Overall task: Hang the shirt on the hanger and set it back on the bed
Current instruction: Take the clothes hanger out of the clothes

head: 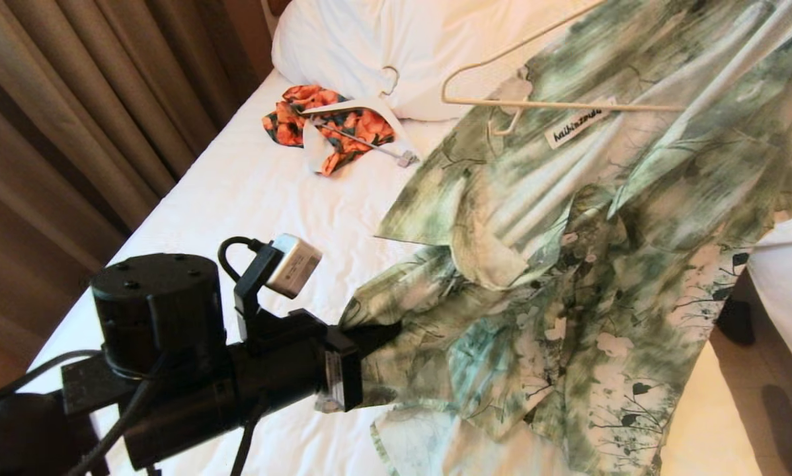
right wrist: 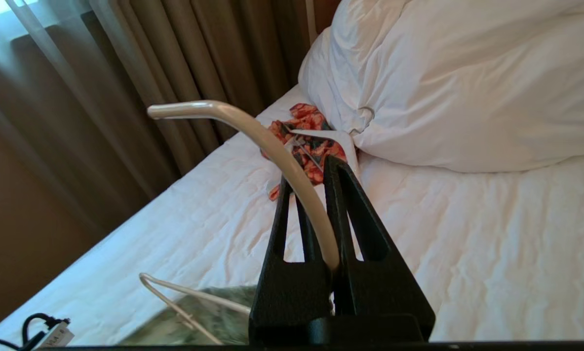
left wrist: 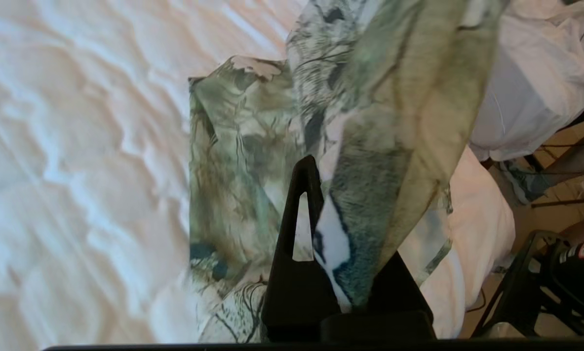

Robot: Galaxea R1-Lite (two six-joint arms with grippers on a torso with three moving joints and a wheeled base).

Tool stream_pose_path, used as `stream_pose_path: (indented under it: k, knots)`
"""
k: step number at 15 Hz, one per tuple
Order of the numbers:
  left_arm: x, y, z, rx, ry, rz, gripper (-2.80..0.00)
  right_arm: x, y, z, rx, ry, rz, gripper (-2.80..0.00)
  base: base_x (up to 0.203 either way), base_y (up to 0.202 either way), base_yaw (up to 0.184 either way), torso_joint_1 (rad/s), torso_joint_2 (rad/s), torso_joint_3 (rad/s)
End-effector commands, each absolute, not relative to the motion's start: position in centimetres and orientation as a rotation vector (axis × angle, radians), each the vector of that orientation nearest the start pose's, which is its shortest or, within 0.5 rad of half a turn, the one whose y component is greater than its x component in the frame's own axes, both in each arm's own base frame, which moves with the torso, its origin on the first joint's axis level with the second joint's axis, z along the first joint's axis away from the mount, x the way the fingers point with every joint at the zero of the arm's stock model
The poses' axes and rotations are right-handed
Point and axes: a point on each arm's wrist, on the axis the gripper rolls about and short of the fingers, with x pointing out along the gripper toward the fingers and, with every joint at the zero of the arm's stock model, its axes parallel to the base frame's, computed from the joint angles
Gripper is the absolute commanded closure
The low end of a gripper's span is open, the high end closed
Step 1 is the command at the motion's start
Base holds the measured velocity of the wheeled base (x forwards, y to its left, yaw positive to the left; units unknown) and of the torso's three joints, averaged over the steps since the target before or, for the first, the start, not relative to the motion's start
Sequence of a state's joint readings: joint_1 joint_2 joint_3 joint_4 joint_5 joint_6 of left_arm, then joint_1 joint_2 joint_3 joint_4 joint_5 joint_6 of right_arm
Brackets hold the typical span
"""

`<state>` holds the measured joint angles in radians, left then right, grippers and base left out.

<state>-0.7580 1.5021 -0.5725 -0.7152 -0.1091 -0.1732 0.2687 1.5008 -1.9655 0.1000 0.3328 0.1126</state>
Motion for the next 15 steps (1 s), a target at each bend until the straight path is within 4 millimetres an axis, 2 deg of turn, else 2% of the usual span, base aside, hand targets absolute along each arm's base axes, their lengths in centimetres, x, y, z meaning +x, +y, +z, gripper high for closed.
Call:
stream_pose_path:
  k: [1, 4, 9, 11, 13, 15]
  knots:
    - [18.0, -18.7, 19.4, -0.075, 0.27, -0.868, 0.0, 18.5, 6.0, 48.1, 0.106, -0.33, 0.628, 0.0, 0.0, 0.0, 0.0, 0.0, 0.0, 0.0]
    - [19.6, -21.0, 19.8, -0.001, 0.312, -0.862, 0.0, 18.7, 6.2, 47.7, 0.123, -0.309, 0.635, 0.0, 0.0, 0.0, 0.0, 0.0, 0.0, 0.0]
    - [20.0, -21.3, 19.7, 0.02, 0.318, -0.823, 0.0, 19.2, 6.3, 47.4, 0.123, -0.297, 0.635, 0.0, 0.0, 0.0, 0.0, 0.0, 0.0, 0.0]
    - [20.7, -20.2, 19.3, 0.068, 0.317, -0.758, 0.0, 19.2, 6.2, 47.4, 0.12, -0.298, 0.626, 0.0, 0.0, 0.0, 0.0, 0.0, 0.0, 0.0]
    - [21.4, -17.6, 18.4, 0.099, 0.351, -0.657, 0.0, 19.1, 5.8, 47.6, 0.118, -0.31, 0.611, 0.0, 0.0, 0.0, 0.0, 0.0, 0.0, 0.0]
    - [20.9, -16.4, 18.6, 0.092, 0.348, -0.642, 0.0, 19.1, 5.5, 47.6, 0.116, -0.313, 0.596, 0.0, 0.0, 0.0, 0.0, 0.0, 0.0, 0.0]
